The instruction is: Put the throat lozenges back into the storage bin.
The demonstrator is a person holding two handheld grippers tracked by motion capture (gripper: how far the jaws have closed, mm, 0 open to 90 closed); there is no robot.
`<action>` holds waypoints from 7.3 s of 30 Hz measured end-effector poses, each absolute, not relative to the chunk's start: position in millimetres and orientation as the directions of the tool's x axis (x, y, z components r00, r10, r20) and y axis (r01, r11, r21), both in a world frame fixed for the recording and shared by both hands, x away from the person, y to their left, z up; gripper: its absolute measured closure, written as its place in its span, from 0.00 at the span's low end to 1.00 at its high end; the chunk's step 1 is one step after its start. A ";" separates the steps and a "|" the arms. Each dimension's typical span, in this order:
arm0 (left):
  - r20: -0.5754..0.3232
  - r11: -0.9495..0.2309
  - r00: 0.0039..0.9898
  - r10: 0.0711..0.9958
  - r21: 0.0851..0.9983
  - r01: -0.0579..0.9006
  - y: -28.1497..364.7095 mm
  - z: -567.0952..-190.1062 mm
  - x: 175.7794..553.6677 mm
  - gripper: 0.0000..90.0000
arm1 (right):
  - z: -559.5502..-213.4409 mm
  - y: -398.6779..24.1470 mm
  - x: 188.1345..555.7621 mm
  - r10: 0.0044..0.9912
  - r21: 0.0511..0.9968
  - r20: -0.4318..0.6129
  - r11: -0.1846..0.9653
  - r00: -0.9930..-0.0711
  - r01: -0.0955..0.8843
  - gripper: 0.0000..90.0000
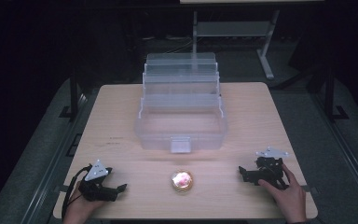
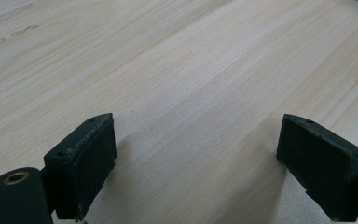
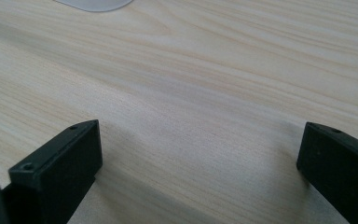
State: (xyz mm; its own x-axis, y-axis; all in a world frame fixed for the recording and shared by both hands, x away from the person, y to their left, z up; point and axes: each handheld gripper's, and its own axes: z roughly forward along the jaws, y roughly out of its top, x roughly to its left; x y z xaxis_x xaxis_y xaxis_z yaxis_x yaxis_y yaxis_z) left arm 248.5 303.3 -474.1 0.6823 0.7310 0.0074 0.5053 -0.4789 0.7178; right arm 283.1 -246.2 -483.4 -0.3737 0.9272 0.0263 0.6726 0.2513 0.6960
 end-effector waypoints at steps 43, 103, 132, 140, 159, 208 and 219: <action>0.010 -0.557 0.732 0.682 0.656 0.510 285.8 -456.0 254.0 0.15 | -483.4 -246.4 281.0 0.925 0.695 0.028 0.254 -0.379 0.672 0.00; -0.032 -0.648 0.832 0.554 0.611 0.455 227.7 -424.1 269.7 0.15 | -483.5 -246.4 281.1 0.925 0.697 0.028 0.254 -0.379 0.671 0.00; -0.047 -0.706 0.881 0.471 0.579 0.409 191.4 -413.8 280.7 0.15 | -483.5 -246.4 281.1 0.925 0.696 0.027 0.254 -0.379 0.671 0.00; -0.046 -0.721 0.890 0.453 0.568 0.396 181.6 -413.4 283.7 0.15 | -483.5 -246.5 281.1 0.925 0.697 0.027 0.254 -0.378 0.671 0.00; -0.037 -0.784 0.928 0.372 0.523 0.335 155.2 -409.4 288.7 0.15 | -483.5 -246.4 281.1 0.925 0.697 0.027 0.254 -0.378 0.671 0.00; -0.017 -0.891 0.973 0.230 0.398 0.217 78.1 -434.1 294.4 0.13 | -483.5 -246.5 281.1 0.925 0.697 0.027 0.255 -0.379 0.671 0.00; -0.004 -0.911 0.977 0.214 0.361 0.201 65.8 -442.5 295.1 0.13 | -483.5 -246.5 281.1 0.925 0.696 0.026 0.255 -0.379 0.671 0.00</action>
State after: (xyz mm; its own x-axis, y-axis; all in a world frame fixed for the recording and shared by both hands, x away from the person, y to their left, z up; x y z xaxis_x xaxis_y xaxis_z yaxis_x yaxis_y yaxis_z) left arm 295.1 65.8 -442.5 0.9768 0.2142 -0.0040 0.2012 -0.9107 0.3608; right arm 281.1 -246.5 -483.5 -0.3790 0.9250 0.0264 0.6708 0.2549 0.6965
